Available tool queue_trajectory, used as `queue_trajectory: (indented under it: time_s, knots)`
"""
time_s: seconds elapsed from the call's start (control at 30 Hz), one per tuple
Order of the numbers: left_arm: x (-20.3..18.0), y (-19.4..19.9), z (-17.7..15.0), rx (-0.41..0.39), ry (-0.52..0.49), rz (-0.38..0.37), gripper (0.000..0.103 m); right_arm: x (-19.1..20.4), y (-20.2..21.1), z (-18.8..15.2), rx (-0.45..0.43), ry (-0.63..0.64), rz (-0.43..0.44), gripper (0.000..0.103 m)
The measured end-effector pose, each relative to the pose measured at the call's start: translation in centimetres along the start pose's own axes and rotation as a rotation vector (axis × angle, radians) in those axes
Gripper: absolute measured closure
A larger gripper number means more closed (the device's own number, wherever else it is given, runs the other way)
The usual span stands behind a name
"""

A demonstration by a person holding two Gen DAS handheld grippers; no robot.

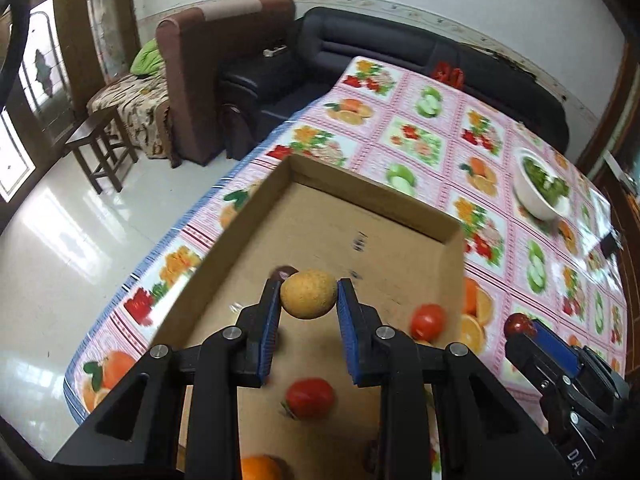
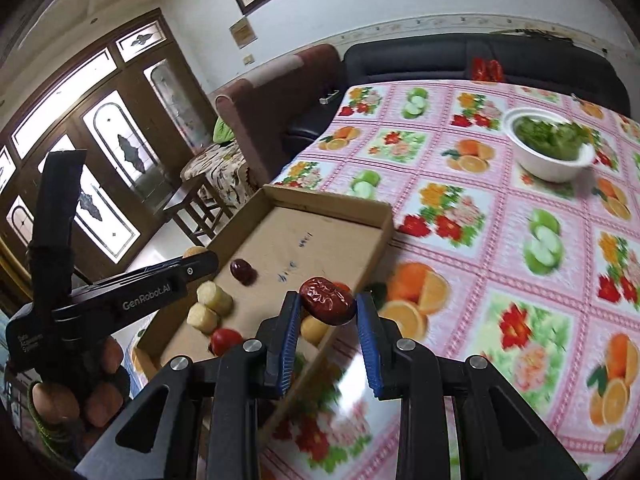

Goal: Organize fruits
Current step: 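Carry the yellow fruit and red date in both tools over the box, then open both tools to drop the yellow fruit and date into the box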

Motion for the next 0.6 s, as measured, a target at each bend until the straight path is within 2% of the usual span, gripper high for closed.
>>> queue_trajectory:
  time_s: [0.33,0.6]
  knots:
    - [0.3,-3.6,1.5,0.047,-0.002,0.039,0.077,0.6,-5.5,1.5,0.067,0.025,-0.011,0.075]
    - [-0.2,-7.9,2.9,0.127,0.016,0.063,0.077,0.5,-9.4,2.3,0.123,0.057,-0.04,0.075]
Point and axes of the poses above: each gripper's, at about its wrist camera, not at the fingertips, and y roughly against the way its jaws point, x to its left, z to its top, the point moved 8 cm from there along -y, roughly the way its jaws point, and after that the axes turned 1 degree about z, right-handed, at the moved point
